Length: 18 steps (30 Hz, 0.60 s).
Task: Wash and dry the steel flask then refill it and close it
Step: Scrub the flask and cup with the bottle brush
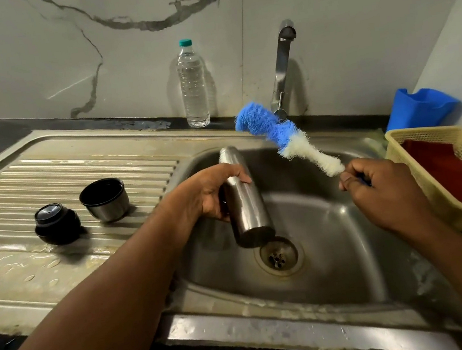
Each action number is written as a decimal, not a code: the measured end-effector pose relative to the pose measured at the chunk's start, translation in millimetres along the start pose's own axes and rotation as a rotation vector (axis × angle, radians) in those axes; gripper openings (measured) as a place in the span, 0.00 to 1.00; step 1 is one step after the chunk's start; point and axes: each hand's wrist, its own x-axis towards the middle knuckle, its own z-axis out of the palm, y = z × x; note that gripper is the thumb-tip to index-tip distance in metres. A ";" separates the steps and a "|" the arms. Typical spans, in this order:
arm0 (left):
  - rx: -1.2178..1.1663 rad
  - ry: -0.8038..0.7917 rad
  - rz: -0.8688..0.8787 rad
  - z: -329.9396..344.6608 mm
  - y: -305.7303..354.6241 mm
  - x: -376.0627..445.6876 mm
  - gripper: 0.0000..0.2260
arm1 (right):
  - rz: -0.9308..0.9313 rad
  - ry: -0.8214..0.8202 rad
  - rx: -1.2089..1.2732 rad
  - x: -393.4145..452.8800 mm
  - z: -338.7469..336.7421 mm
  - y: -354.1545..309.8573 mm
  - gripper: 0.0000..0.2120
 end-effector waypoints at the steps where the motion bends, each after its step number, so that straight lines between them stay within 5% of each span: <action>1: 0.036 0.015 0.022 2.3 -1.6 -2.0 0.30 | 0.015 0.003 0.019 -0.4 -0.9 2.9 0.10; 11: 0.688 0.419 0.542 -6.3 -13.1 5.5 0.29 | 0.003 -0.017 0.021 2.8 6.3 2.3 0.10; 18: 0.839 0.504 0.529 -7.2 -12.0 -0.6 0.32 | 0.003 -0.030 0.020 3.2 8.7 3.6 0.11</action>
